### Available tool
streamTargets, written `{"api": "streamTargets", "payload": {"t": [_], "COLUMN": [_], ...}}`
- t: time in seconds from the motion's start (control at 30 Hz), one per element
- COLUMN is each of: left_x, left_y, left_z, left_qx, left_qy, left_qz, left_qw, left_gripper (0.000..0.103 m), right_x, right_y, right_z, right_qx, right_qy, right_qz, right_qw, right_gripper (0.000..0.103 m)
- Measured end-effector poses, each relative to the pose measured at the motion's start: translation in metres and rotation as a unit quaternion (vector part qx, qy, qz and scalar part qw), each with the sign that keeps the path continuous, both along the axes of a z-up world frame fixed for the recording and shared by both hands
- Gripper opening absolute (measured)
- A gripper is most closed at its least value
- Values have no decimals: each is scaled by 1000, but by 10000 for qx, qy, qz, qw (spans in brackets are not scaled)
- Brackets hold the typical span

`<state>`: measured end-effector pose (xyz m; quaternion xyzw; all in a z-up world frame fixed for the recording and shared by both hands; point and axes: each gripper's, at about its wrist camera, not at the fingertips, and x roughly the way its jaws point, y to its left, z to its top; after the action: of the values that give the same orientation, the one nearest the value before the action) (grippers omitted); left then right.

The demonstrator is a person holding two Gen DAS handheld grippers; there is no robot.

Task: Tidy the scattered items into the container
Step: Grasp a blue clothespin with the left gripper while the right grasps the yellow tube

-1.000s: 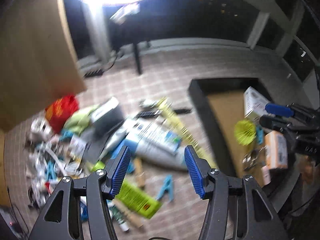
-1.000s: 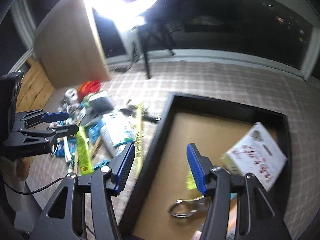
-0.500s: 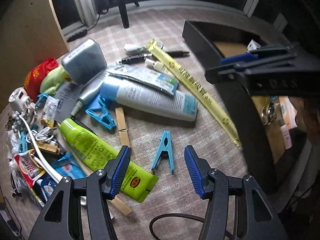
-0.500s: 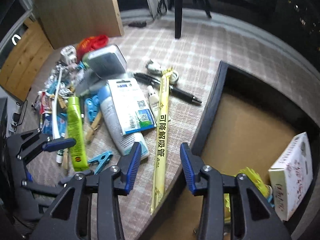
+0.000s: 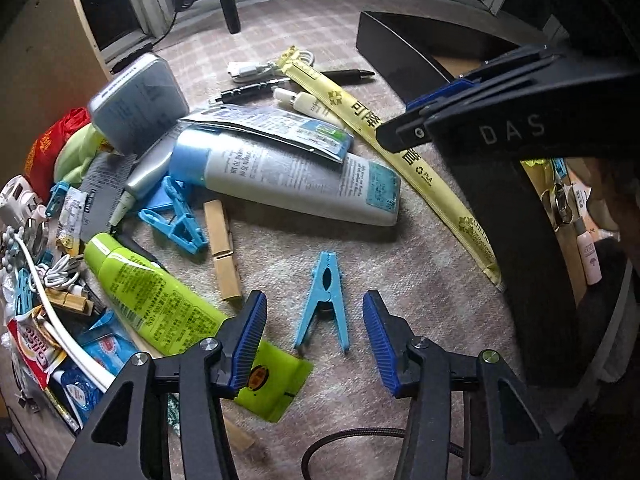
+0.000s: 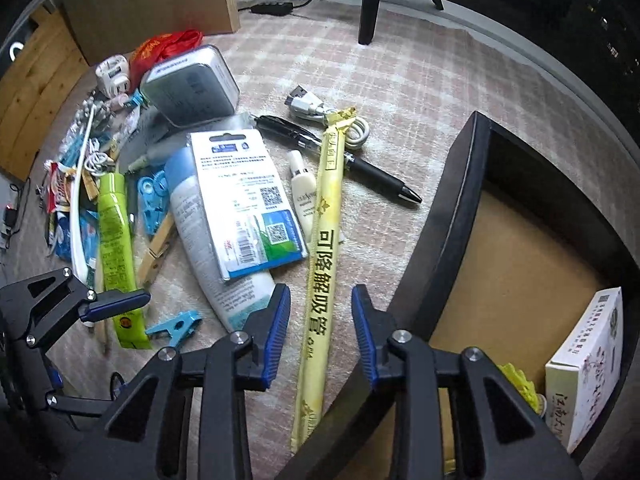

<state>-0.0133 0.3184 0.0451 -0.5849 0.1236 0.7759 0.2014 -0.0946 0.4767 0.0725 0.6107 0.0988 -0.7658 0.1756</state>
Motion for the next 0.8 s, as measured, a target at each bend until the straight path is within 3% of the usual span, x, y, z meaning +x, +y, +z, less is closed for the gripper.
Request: {"api": "streamTargets", "payload": {"t": [0.27, 0.53, 0.8], "left_x": [1, 0, 0], "left_y": [7, 1, -5], "left_z": [-5, -2, 2], "left_qx": [-74, -68, 153], "left_qy": [-5, 136, 26], "left_qz": [-63, 26, 300], "left_qw": [10000, 9999, 9994], "left_gripper": [41, 22, 21], "right_x": [-11, -11, -10], "right_y": [-16, -31, -4], "right_z": [-9, -18, 9], "right_qx": [365, 676, -326], "right_qy": [-388, -353, -326], "right_qz": [262, 335, -352], "right_qw": [9982, 9965, 9983], "right_gripper": [25, 14, 11]}}
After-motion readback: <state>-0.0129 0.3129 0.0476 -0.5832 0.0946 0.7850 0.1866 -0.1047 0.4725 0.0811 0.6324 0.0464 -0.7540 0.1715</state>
